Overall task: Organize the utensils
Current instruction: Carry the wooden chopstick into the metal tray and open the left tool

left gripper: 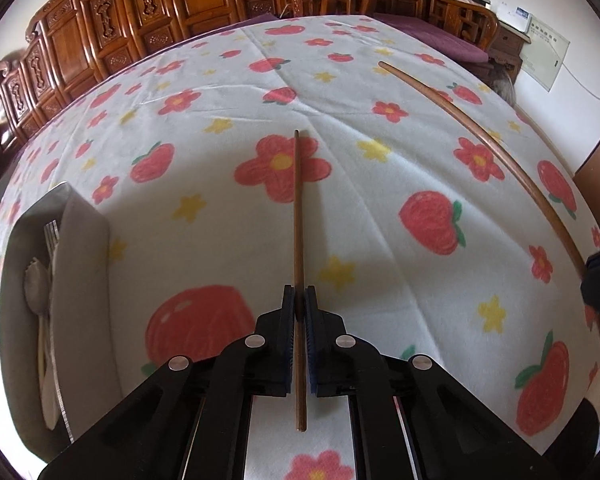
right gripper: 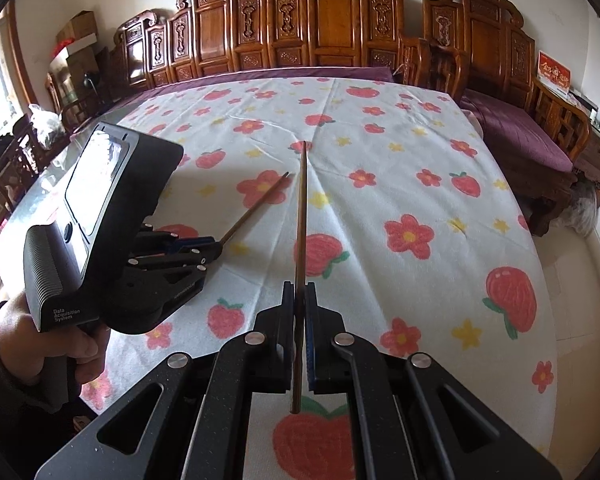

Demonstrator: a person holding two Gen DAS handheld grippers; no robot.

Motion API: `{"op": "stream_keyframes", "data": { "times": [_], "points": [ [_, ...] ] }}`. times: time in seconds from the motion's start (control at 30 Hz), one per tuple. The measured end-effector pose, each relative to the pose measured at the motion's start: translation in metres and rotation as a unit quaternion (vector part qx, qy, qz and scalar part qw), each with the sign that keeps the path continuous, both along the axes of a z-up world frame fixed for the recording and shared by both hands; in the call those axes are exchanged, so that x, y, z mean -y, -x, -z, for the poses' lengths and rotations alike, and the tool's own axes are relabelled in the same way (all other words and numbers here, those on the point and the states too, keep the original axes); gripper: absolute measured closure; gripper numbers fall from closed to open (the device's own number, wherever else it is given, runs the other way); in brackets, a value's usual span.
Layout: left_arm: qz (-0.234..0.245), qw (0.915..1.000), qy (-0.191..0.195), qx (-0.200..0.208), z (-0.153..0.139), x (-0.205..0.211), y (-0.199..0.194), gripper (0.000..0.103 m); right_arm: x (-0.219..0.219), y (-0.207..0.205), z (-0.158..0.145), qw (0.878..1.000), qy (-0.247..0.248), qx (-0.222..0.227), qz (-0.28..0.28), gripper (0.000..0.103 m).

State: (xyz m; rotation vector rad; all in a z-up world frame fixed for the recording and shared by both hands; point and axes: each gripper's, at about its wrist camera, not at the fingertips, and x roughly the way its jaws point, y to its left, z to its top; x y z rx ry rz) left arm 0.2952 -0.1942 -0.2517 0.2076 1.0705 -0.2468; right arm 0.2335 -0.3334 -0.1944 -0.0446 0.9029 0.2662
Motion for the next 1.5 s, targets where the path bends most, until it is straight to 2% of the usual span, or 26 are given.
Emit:
{"op": "stream_keyframes", "data": {
  "times": [0.17, 0.2, 0.33, 0.47, 0.57, 0.7, 0.77, 0.8, 0.83, 1.0, 1.1, 1.23, 1.27, 1.5],
  "points": [
    [-0.008, 0.9999, 0.0, 0.01, -0.015, -0.013, 0.013, 0.099, -0.003, 0.004, -0.01, 1.0, -0.002, 0.01, -0.006, 0.097],
    [-0.007, 0.9999, 0.001, 0.014, -0.02, -0.016, 0.018, 0.099, -0.005, 0.004, -0.012, 1.0, -0.003, 0.011, -0.009, 0.103],
    [-0.002, 0.9994, -0.008, 0.032, -0.035, -0.021, 0.032, 0.099, -0.01, 0.006, -0.014, 1.0, 0.002, 0.012, -0.013, 0.103],
    [-0.005, 0.9988, -0.016, 0.046, -0.044, -0.028, 0.041, 0.099, -0.011, -0.005, 0.007, 1.0, -0.003, -0.006, -0.014, 0.103],
    [-0.012, 0.9989, -0.007, 0.046, -0.046, -0.037, 0.045, 0.099, -0.008, -0.008, 0.023, 1.0, -0.009, -0.024, -0.011, 0.103],
    [-0.013, 0.9986, 0.004, 0.051, -0.05, -0.05, 0.053, 0.099, -0.008, -0.007, 0.029, 1.0, 0.002, -0.017, -0.015, 0.102],
    [-0.01, 0.9984, 0.01, 0.055, -0.054, -0.056, 0.058, 0.099, -0.005, -0.01, 0.034, 1.0, -0.003, -0.026, -0.011, 0.097],
    [-0.009, 0.9983, 0.012, 0.057, -0.056, -0.058, 0.06, 0.099, -0.004, -0.011, 0.037, 1.0, 0.0, -0.028, -0.008, 0.089],
    [-0.009, 0.9981, 0.014, 0.059, -0.059, -0.061, 0.062, 0.099, -0.005, -0.011, 0.04, 1.0, 0.004, -0.03, -0.008, 0.085],
    [-0.009, 0.9972, 0.029, 0.068, -0.069, -0.071, 0.071, 0.099, -0.008, -0.012, 0.059, 0.998, 0.02, -0.061, -0.022, 0.085],
    [-0.008, 0.9967, 0.032, 0.074, -0.076, -0.074, 0.076, 0.099, -0.012, -0.011, 0.071, 0.996, 0.034, -0.079, -0.03, 0.085],
    [-0.008, 0.9958, 0.03, 0.086, -0.084, -0.078, 0.081, 0.099, -0.016, -0.008, 0.071, 0.995, 0.054, -0.074, -0.037, 0.085],
    [-0.008, 0.9957, 0.029, 0.088, -0.086, -0.079, 0.082, 0.099, -0.017, -0.007, 0.071, 0.995, 0.062, -0.071, -0.039, 0.097],
    [-0.022, 0.9944, 0.021, 0.101, -0.098, -0.1, 0.082, 0.099, -0.014, -0.007, 0.065, 0.996, 0.056, -0.065, -0.036, 0.097]
  ]
}}
